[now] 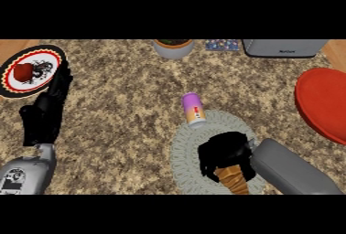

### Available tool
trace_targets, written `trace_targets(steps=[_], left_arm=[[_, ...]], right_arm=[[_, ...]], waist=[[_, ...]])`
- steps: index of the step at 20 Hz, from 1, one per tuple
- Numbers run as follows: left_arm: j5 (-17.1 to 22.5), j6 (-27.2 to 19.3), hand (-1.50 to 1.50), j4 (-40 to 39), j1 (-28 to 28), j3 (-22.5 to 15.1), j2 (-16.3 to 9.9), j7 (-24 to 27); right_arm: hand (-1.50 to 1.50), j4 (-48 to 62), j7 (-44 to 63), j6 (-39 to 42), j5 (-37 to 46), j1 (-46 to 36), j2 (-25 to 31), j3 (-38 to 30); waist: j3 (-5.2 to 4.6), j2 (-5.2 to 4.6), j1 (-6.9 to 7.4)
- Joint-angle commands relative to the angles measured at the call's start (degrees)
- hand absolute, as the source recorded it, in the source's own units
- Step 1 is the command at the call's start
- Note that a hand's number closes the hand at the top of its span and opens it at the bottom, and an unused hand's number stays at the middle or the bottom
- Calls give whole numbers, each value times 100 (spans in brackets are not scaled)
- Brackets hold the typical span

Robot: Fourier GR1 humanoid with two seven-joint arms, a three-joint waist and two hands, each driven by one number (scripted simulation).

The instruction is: Pick the croissant from the placemat and place it in the bowl

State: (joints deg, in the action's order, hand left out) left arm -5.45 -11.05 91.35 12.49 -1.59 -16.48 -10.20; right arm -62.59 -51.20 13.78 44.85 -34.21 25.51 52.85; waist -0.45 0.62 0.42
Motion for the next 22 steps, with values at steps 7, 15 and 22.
trace_targets(steps=[7, 15, 22], left_arm=[[-44, 98, 0, -144, 105, 194, 28, 41], [-137, -123, 0, -64, -268, 371, -53, -11], [-62, -26, 0, 64, -362, 393, -97, -22]], right_arm=[[150, -255, -813, 609, -260, -58, 133, -428], [150, 662, 3738, -421, -1011, 976, -816, -2358], [150, -572, 5866, -2145, -1272, 1140, -2136, -3362]], waist=[[43, -65, -41], [17, 71, -696], [25, 143, -555]])
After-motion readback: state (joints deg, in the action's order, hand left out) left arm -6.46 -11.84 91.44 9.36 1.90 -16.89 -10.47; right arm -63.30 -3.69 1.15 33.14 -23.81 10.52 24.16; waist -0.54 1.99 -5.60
